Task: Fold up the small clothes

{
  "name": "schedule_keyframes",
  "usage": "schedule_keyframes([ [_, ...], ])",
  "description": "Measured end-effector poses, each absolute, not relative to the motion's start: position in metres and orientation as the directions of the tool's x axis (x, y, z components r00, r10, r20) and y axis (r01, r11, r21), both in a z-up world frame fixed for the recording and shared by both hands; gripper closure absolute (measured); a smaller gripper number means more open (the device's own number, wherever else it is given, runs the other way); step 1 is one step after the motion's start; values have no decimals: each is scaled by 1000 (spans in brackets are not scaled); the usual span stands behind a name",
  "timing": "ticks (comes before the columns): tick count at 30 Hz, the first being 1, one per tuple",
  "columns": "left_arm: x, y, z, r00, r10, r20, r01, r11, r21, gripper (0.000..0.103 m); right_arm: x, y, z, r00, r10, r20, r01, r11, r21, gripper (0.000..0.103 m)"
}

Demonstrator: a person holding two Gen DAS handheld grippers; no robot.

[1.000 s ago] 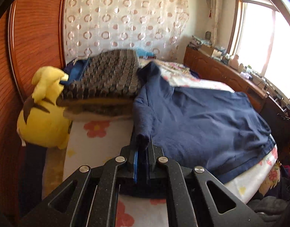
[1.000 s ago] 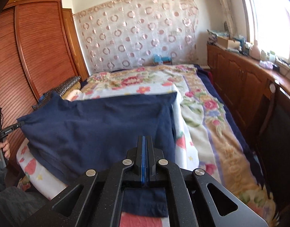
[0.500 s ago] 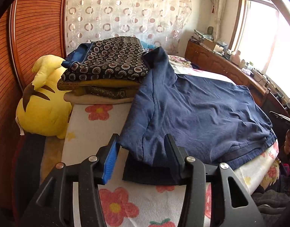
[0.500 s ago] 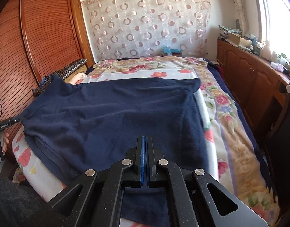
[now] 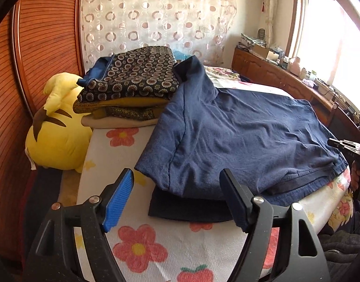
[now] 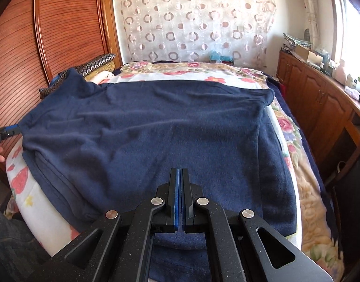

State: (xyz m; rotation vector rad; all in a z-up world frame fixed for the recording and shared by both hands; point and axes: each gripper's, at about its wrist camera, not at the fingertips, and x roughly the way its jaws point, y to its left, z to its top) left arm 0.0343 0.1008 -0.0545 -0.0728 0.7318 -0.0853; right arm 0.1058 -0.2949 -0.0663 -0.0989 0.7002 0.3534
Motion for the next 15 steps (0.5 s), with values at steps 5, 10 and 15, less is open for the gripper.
schedule_keyframes([
  [5,34,102,-54,748,-76,-659,29,996,-81,27,108,-289,-78,704,251,-664,-330,944,7,101],
  [10,37,118,-61,744,-50,-666,-31,993,-110,27,100,-287,-81,732,243,-637,-320,948,-6,98],
  [15,34,125,-69,730,-60,-681,-39,991,-129,27,96,-284,-85,754,239,-612,-307,952,-7,96],
])
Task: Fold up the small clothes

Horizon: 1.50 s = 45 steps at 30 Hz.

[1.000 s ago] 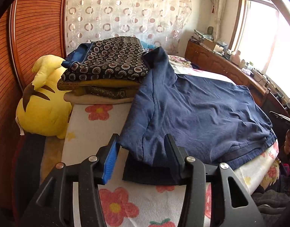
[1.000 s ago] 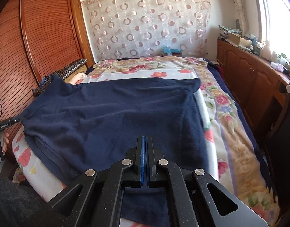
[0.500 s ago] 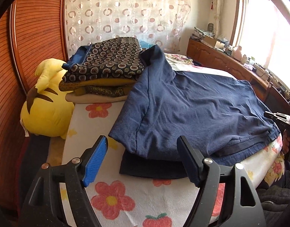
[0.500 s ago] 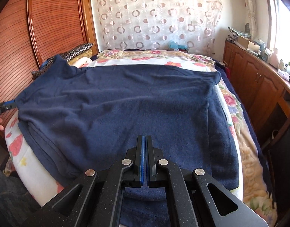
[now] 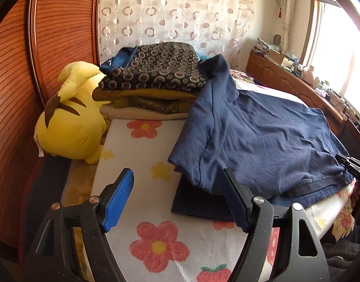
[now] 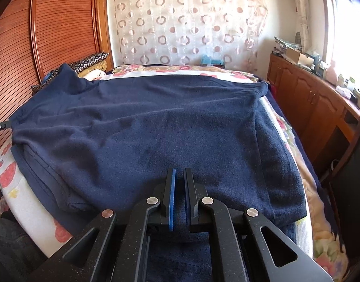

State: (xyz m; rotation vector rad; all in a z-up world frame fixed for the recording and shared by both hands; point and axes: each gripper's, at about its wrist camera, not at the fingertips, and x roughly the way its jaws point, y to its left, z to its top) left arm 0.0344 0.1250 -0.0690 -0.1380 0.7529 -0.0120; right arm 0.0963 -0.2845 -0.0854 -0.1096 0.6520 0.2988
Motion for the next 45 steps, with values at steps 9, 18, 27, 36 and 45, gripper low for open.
schedule_keyframes([
  [9,32,113,-88,685,-99,-721,14,992,-123,42,93,-286,-90,759,244,-604,-324,946,-25,95],
  [18,36,107,-93,673,-93,-734,45,995,-85,82,95,-290,-89,757,253,-602,-331,943,-19,95],
  [27,10,115,-68,721,-70,-689,19,997,-81,100,94,-289,-90,757,258,-600,-341,940,-26,93],
  [36,11,114,-65,734,-88,-673,8,993,-120,74,94,-287,-90,757,259,-601,-347,937,-34,90],
  [45,35,114,-62,742,-99,-664,-2,989,-150,26,95,-287,-90,757,260,-600,-353,935,-40,88],
])
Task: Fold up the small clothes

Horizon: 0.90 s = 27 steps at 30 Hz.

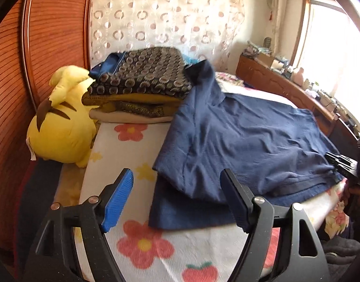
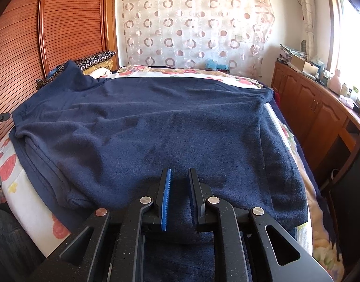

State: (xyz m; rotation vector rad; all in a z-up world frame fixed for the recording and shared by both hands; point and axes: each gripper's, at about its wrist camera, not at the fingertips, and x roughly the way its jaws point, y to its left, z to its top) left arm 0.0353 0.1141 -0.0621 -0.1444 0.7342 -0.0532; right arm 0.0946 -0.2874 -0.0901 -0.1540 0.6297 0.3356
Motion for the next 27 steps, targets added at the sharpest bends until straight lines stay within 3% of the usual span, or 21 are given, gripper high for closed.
schedule_keyframes([
  [18,65,114,-92,669,-117,-734,4,988,-154,26,95,-290,-91,753,275,-598,-367,930,-35,83],
  [20,64,112,-92,670,-123,-732,14,988,-154,35,95,-290,-91,753,276,-598,-369,929,-35,82],
  [22,63,109,-91,671,-124,-731,26,989,-144,53,95,-289,-91,753,276,-598,-369,929,-35,81],
  [24,63,107,-90,667,-143,-731,45,987,-152,63,95,-290,-91,751,279,-598,-372,927,-35,80],
  [25,64,105,-88,665,-168,-728,63,984,-169,78,95,-291,-91,750,282,-598,-375,926,-34,78],
  [27,61,98,-78,681,-224,-697,114,973,-202,88,96,-292,-91,744,296,-598,-383,924,-18,73],
])
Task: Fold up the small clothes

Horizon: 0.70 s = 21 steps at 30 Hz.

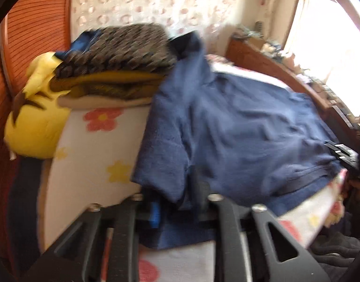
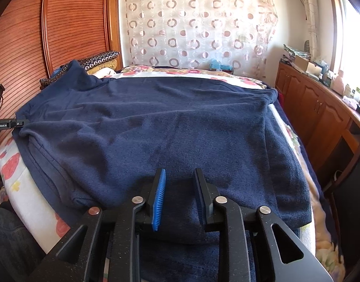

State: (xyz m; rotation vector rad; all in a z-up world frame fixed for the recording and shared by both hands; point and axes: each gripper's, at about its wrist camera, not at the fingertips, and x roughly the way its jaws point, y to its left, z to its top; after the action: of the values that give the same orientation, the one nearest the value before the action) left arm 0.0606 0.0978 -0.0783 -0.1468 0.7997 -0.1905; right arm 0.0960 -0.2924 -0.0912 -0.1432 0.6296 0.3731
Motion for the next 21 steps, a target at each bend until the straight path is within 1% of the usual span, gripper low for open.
schedule_keyframes([
  [1,59,93,-72,693,-236,-681,134,971,-200,94,96,-294,-91,738,312,-598,-390,921,-2,68],
  [2,58,87,-65,703,-243,-668,154,969,-191,94,96,-294,-91,733,324,-599,-397,918,11,62],
  [5,60,66,-44,726,-266,-634,204,964,-170,95,96,-292,-91,724,334,-603,-405,914,21,54],
  [7,64,52,-31,739,-277,-614,232,961,-153,95,95,-288,-91,723,322,-611,-401,916,8,51],
  [11,78,22,-5,750,-325,-576,299,944,-142,95,93,-285,-87,726,294,-622,-381,924,-7,51],
  [14,89,-1,11,747,-364,-556,351,927,-135,96,87,-289,-80,740,298,-604,-374,927,-1,51],
  [21,105,-83,49,711,-477,-516,506,857,-96,96,72,-307,-60,790,271,-550,-334,942,-15,51],
])
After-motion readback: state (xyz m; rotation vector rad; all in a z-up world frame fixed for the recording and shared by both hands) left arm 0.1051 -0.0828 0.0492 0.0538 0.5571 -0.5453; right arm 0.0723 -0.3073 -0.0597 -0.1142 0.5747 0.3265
